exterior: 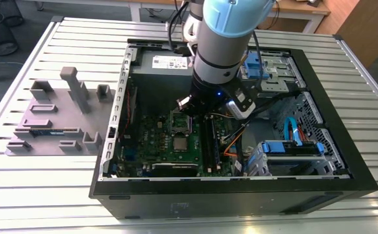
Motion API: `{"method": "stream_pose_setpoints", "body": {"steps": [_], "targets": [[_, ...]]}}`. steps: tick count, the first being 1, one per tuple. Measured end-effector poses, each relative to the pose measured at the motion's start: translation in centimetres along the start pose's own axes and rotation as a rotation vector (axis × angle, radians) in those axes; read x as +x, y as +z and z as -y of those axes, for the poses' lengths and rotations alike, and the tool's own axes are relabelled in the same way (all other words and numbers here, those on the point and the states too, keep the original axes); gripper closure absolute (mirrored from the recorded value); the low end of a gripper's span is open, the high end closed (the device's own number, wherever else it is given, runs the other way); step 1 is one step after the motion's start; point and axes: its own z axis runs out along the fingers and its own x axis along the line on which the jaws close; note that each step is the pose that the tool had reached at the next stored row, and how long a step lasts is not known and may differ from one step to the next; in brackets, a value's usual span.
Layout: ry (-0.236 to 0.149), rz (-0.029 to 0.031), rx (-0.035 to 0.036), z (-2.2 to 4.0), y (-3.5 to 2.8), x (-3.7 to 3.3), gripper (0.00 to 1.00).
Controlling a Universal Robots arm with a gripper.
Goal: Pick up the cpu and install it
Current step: 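Close the cpu cover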
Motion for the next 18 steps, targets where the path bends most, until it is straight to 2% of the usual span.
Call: {"method": "stream_pose_setpoints", "body": {"steps": [7, 11, 18], "targets": [[0.000, 0.0004, -0.0009, -0.41, 0.14, -0.29, 0.89], [0.000, 0.0003, -0.0009, -0.60, 0.42, -0.35, 0.89], [0.000, 0.0003, -0.0008, -1.05, 0.72, -0.23, 0.89]]}}
